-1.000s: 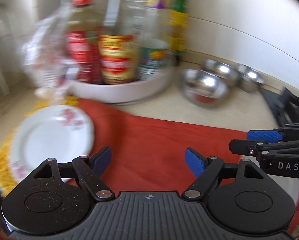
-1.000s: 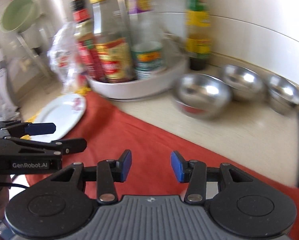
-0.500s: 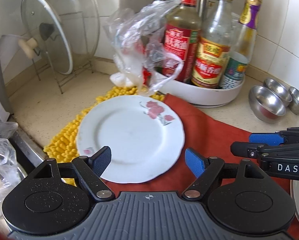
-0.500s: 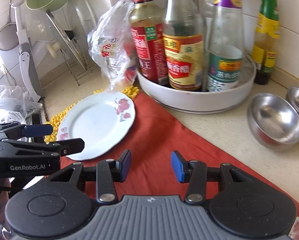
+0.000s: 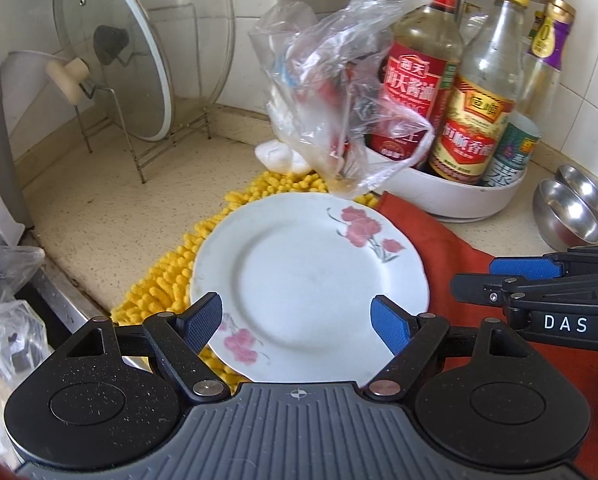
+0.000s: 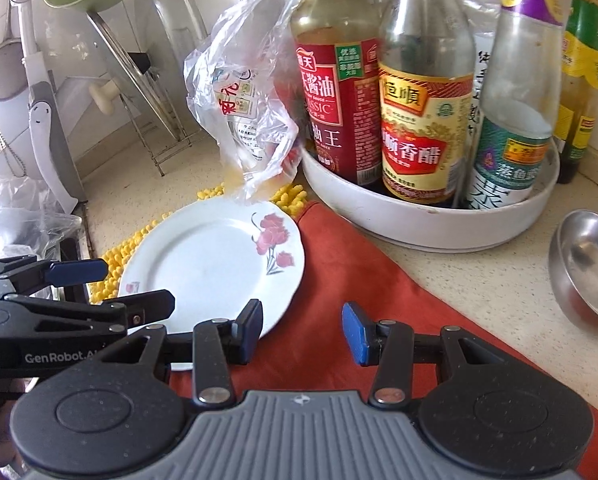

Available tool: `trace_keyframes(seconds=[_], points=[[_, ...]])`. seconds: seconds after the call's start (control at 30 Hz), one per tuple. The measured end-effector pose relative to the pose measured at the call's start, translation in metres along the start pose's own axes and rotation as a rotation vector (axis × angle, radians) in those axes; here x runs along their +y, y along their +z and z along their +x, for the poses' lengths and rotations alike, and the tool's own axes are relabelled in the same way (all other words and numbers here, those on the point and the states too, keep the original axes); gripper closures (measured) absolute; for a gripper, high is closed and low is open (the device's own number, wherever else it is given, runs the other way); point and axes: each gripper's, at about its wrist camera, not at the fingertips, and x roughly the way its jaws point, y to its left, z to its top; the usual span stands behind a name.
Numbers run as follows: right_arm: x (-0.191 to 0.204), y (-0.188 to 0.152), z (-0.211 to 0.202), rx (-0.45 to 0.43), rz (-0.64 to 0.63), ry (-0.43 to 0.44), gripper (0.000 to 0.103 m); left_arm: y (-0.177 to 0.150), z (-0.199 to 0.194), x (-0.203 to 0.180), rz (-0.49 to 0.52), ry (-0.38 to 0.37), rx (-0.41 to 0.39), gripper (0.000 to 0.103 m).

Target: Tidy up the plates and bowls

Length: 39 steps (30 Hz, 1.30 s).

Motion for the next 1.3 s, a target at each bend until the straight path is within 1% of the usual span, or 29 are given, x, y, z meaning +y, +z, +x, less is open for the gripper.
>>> trace_keyframes(seconds=[0.33,0.6,0.93,1.0,1.1,1.2,1.3], points=[[0.004,0.011,0.022,0.033,0.029,-0.01,0.058,0.007,0.021,0.019,-0.012,-0.005,0.026,0.016],[0.007,0.012,0.04,0.078,0.046,0.006,0.058,0.011,0.038,0.029,-0.022,-0.008,0.061,0.016],[0.01,0.017,0.054,0.087,0.056,0.014,0.057,0.012,0.057,0.042,-0.044,-0.013,0.107,0.015],[0.01,0.018,0.057,0.088,0.05,0.022,0.055,0.012,0.06,0.044,-0.049,-0.023,0.11,0.014],[0.01,0.018,0.06,0.09,0.055,0.031,0.055,0.014,0.062,0.044,-0.056,-0.037,0.113,0.013],[0.003,0.017,0.058,0.087,0.083,0.057,0.055,0.016,0.063,0.04,-0.039,-0.054,0.112,0.013],[-0.002,0.017,0.059,0.087,0.11,0.077,0.055,0.017,0.067,0.039,-0.035,-0.063,0.114,0.01]])
